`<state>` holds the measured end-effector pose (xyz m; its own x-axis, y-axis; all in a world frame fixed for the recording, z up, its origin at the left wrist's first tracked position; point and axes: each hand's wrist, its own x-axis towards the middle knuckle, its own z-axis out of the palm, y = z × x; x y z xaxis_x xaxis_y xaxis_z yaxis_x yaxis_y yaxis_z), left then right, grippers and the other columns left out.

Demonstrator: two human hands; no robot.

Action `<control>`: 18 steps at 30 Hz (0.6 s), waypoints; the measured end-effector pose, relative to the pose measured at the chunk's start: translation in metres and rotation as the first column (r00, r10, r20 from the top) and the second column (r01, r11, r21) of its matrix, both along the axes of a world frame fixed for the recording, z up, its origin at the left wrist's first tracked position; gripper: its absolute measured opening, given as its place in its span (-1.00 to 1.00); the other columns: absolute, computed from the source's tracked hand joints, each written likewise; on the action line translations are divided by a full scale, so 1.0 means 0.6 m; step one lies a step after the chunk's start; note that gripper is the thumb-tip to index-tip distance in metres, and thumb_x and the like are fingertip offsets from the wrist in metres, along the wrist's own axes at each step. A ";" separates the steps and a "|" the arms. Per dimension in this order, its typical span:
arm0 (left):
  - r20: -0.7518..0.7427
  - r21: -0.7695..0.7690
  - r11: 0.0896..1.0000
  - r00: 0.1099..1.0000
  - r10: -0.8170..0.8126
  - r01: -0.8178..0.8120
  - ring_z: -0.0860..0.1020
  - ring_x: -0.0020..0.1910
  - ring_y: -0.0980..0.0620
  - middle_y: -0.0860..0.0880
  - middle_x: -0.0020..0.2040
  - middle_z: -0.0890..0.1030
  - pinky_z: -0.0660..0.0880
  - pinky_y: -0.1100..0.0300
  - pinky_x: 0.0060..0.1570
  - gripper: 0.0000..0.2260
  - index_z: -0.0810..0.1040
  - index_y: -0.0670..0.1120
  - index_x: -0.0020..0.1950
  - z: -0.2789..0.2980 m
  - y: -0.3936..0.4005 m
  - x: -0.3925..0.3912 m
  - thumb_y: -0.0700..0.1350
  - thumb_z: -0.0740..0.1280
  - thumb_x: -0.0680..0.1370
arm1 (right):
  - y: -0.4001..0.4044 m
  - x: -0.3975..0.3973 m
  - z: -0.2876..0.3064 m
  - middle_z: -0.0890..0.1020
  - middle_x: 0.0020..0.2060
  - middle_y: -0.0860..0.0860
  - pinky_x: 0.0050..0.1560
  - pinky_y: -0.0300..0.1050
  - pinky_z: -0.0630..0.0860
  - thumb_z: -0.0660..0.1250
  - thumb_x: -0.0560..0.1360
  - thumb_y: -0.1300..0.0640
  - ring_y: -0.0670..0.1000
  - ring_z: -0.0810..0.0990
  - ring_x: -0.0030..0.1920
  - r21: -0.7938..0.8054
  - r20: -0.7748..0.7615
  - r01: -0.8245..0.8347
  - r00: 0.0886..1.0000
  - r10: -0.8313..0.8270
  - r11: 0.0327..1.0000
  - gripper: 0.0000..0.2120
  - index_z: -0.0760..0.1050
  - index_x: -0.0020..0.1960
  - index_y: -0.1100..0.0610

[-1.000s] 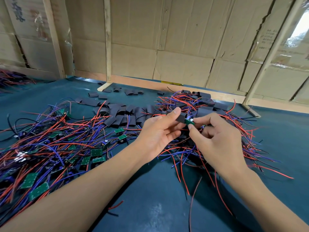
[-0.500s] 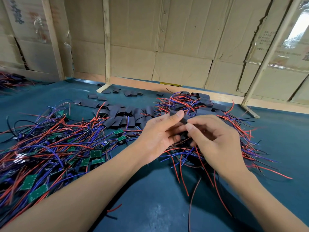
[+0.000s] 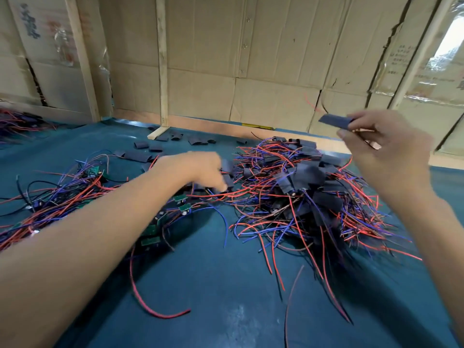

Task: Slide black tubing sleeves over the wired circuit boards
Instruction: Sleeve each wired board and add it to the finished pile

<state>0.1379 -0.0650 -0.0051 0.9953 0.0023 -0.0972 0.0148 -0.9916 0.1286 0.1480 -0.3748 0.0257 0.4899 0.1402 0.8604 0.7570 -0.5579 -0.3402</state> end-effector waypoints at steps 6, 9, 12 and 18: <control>0.088 -0.021 1.000 0.996 0.014 -0.012 0.59 -0.01 -0.06 -0.05 0.09 0.68 0.50 0.17 0.02 -0.66 0.63 -0.02 0.15 -0.040 0.048 0.017 0.03 0.54 0.43 | -0.011 0.040 -0.029 0.73 -0.03 0.08 0.00 -0.03 0.47 0.35 0.57 -0.01 0.16 0.64 0.03 -0.449 -0.198 0.219 0.921 -0.335 0.866 -0.78 0.70 -0.05 0.10; 0.110 -0.113 0.993 0.993 0.044 -0.032 0.56 -0.09 0.00 0.02 0.01 0.68 0.43 0.21 -0.13 -0.75 0.60 0.07 -0.02 -0.035 0.055 0.018 -0.10 0.57 0.38 | 0.010 0.032 -0.020 0.67 -0.01 0.21 0.10 0.10 0.49 0.35 0.57 0.11 0.25 0.59 0.08 -0.343 -0.042 0.328 0.931 -0.363 0.880 -0.81 0.66 -0.05 0.22; 0.129 -0.161 0.986 0.990 0.054 -0.033 0.57 -0.07 0.00 0.04 -0.04 0.64 0.47 0.18 -0.10 -0.67 0.63 0.02 0.10 -0.029 0.058 0.018 -0.17 0.53 0.37 | 0.048 0.004 0.001 0.67 -0.02 0.19 0.12 0.18 0.48 0.33 0.57 0.16 0.25 0.59 0.06 -0.225 0.112 0.303 0.952 -0.285 0.926 -0.84 0.64 -0.02 0.23; 0.509 -0.224 0.975 0.853 0.113 0.005 0.59 0.12 -0.09 0.01 0.00 0.66 0.50 0.00 0.19 -0.61 0.57 0.00 0.26 0.014 0.043 0.002 -0.24 0.36 0.45 | 0.160 -0.060 0.007 0.70 -0.13 0.07 0.07 0.10 0.52 0.33 0.55 0.14 0.12 0.65 -0.08 -0.212 0.018 0.041 0.999 -0.038 0.976 -0.85 0.65 0.01 0.16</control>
